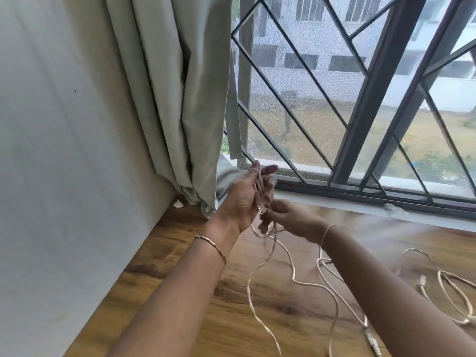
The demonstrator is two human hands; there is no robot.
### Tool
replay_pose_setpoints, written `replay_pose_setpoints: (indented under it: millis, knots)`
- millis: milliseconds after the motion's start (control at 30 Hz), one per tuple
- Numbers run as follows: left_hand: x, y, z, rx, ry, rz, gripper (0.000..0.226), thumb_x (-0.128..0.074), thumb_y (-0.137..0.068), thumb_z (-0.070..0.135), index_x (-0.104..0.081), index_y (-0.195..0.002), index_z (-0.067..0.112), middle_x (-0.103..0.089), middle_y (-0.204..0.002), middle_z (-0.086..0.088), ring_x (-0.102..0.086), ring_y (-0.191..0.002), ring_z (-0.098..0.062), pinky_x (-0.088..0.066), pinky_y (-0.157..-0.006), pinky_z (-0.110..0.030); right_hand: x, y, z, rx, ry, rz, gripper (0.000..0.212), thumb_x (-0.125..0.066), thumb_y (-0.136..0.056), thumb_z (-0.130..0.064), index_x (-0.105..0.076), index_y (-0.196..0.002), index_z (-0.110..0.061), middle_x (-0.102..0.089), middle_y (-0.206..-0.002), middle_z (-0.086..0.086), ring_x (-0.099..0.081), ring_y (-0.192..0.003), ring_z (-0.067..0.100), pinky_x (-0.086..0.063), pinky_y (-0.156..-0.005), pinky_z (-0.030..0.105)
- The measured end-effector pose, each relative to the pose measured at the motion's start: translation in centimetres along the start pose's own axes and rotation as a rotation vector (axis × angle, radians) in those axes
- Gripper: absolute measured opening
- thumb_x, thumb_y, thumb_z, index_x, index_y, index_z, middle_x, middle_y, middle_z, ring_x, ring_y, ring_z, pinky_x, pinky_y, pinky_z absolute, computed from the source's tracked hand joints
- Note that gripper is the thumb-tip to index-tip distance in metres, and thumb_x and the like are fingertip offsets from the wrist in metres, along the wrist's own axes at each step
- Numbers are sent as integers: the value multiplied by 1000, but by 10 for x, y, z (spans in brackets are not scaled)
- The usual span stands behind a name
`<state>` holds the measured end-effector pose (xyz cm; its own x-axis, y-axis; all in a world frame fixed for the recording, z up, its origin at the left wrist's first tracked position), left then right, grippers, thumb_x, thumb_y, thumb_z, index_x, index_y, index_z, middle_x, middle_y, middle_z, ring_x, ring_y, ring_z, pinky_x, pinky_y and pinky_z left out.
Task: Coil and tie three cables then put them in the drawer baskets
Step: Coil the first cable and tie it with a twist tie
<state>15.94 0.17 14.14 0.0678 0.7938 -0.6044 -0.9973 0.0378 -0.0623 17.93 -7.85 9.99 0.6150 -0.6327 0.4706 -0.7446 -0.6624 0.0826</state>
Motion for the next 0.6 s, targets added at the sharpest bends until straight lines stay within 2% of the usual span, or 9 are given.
replay_pose_setpoints:
  millis: [67, 133, 200, 267, 367, 433, 500, 600]
  knots:
    - [4, 0, 5, -28, -39, 36, 39, -32, -104, 31, -60, -98, 4, -65, -66, -3, -55, -55, -11, -46, -53, -19, -7, 4, -8, 0, 20, -68, 5, -44, -97, 1, -49, -99, 2, -59, -71, 10, -63, -57, 5, -49, -61, 11]
    - [7, -1, 7, -46, -100, 64, 39, -29, -104, 30, -58, -98, 6, -71, -74, -5, -61, -58, -14, -47, -58, -22, -14, 8, -14, -24, 108, -134, 9, -46, -96, 3, -50, -103, 1, -58, -70, 7, -62, -56, 7, -49, -57, 11]
    - [9, -3, 7, -47, -145, 74, 40, -26, -105, 31, -56, -99, 6, -74, -82, -7, -64, -59, -15, -47, -59, -23, -18, 12, -16, -66, 174, -198, 14, -45, -95, 5, -52, -107, 1, -59, -71, 5, -62, -52, 5, -49, -57, 12]
    - [13, -5, 5, -43, -201, 79, 40, -24, -105, 32, -55, -101, 6, -75, -89, -8, -67, -62, -16, -48, -61, -24, -20, 15, -16, -114, 231, -251, 19, -46, -91, 7, -56, -108, 3, -63, -68, 4, -64, -55, 10, -51, -59, 17]
    - [20, -5, 3, -39, -263, 106, 42, -22, -105, 32, -53, -105, 4, -74, -97, -9, -68, -65, -17, -48, -64, -26, -16, 21, -20, -158, 364, -295, 21, -54, -87, 2, -66, -103, 3, -66, -59, -5, -64, -53, 4, -48, -56, 13]
    - [24, -5, -1, -36, -283, 115, 44, -22, -105, 33, -53, -108, 3, -73, -102, -11, -69, -69, -19, -50, -67, -27, -10, 22, -24, -165, 421, -287, 18, -59, -84, -3, -69, -98, 0, -71, -70, 3, -66, -58, 6, -50, -61, 15]
    - [26, -6, -5, -27, -341, 115, 47, -21, -105, 35, -54, -109, 2, -72, -106, -13, -70, -76, -22, -50, -78, -35, -10, 24, -23, -199, 369, -309, 18, -61, -84, -2, -67, -101, 2, -72, -85, 15, -67, -62, 12, -57, -69, 27]
    - [23, -6, -8, -26, -421, 97, 48, -20, -105, 35, -54, -110, 1, -72, -107, -14, -69, -79, -27, -48, -91, -47, -7, 31, -24, -263, 252, -334, 24, -64, -86, -2, -62, -110, 0, -67, -85, 16, -65, -65, 15, -59, -72, 32]
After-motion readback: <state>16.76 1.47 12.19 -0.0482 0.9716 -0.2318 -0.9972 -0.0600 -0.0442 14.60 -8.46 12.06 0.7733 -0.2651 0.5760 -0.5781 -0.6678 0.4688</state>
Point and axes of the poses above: each hand's wrist, its own y-axis away from the middle knuckle, its own x-axis out of the back of the hand, z = x × y, the point moved 7 cm from there along -y, towards the middle knuckle
